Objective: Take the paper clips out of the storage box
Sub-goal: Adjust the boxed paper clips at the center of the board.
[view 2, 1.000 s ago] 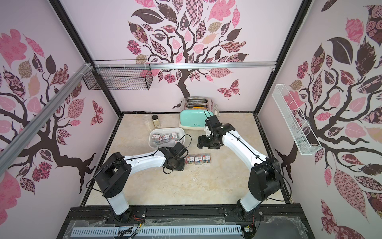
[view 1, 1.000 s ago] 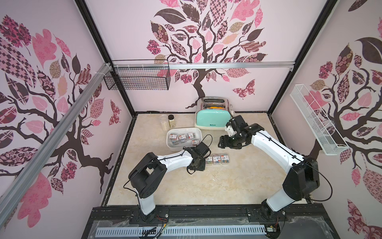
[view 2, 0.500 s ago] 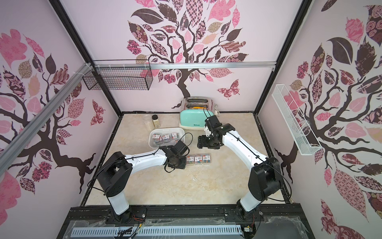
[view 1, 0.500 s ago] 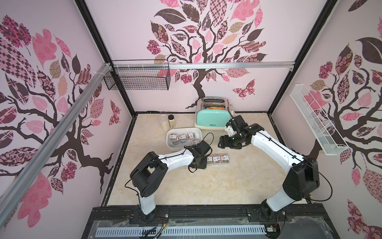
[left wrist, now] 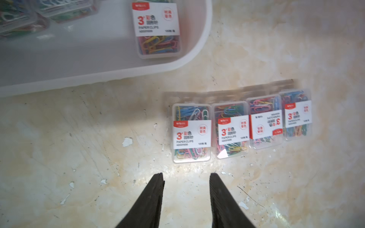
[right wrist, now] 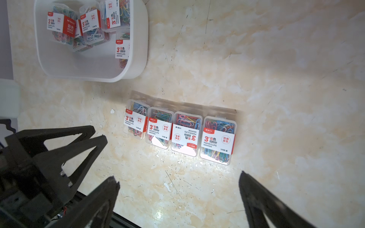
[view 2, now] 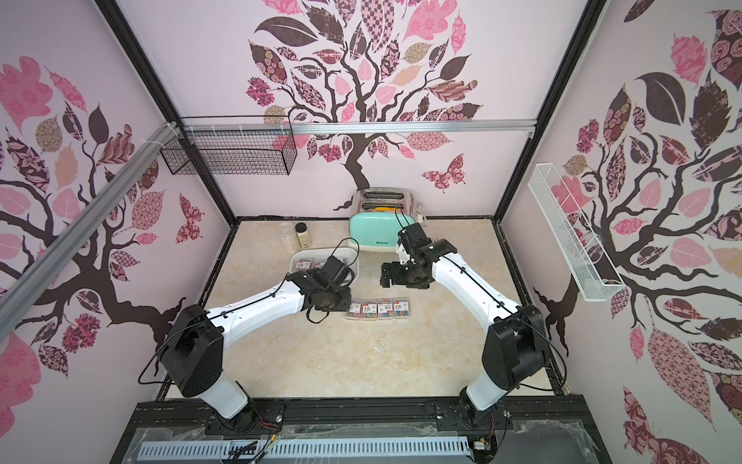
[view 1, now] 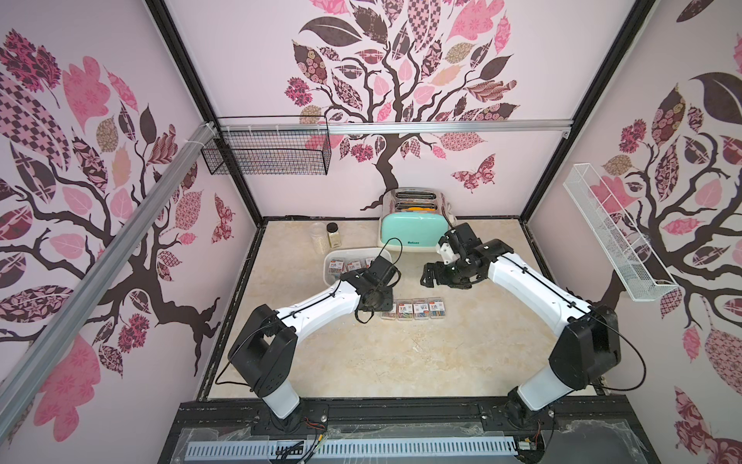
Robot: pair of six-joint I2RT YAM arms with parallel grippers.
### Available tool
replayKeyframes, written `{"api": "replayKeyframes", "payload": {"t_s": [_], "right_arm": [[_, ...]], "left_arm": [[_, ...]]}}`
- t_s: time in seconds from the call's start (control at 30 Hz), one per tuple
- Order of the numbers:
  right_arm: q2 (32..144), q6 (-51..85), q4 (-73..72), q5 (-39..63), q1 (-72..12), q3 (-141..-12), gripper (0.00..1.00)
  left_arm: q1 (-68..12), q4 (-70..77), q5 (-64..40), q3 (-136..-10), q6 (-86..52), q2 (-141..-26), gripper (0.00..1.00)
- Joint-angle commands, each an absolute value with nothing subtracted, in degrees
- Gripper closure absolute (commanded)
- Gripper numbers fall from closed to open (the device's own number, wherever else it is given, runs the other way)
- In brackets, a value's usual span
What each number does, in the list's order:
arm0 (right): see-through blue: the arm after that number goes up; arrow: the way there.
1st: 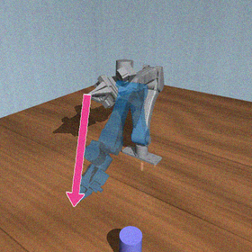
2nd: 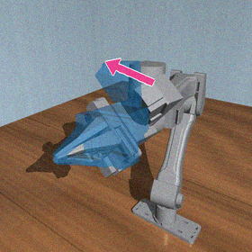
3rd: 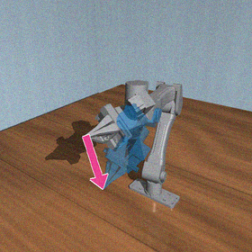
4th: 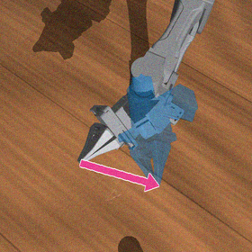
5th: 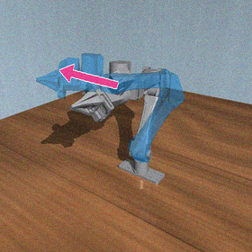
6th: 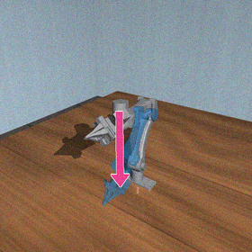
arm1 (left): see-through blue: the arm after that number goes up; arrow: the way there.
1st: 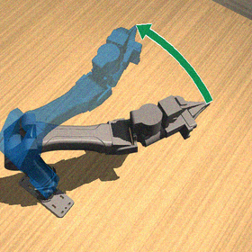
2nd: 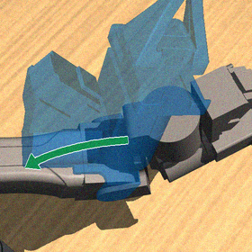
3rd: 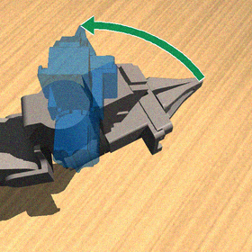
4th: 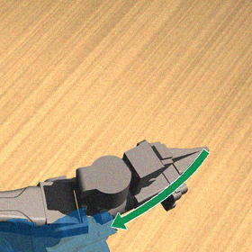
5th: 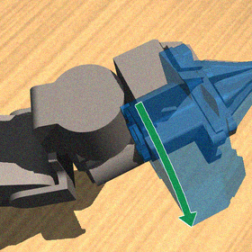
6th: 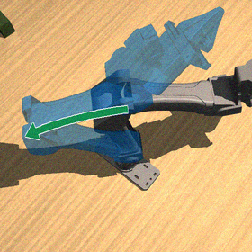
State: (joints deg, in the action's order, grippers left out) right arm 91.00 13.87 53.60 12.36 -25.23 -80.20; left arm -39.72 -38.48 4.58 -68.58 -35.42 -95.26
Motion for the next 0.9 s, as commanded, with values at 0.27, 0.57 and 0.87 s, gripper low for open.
{"api": "replayKeyframes", "payload": {"t_s": [0.27,0.57,0.87], "right_arm": [[91.4,13.8,54.3,10.8,-25.5,-81.7,0.01],[91.3,14.0,53.9,11.2,-25.5,-81.6,0.01],[91.5,13.9,53.8,11.3,-25.4,-81.8,0.01]], "left_arm": [[-37.8,-37.3,5.0,-69.6,-32.2,-104.8,0.54],[-37.9,-36.2,4.1,-68.3,-32.5,-104.7,0.54],[-38.3,-38.2,6.1,-68.7,-32.9,-103.2,0.52]]}}
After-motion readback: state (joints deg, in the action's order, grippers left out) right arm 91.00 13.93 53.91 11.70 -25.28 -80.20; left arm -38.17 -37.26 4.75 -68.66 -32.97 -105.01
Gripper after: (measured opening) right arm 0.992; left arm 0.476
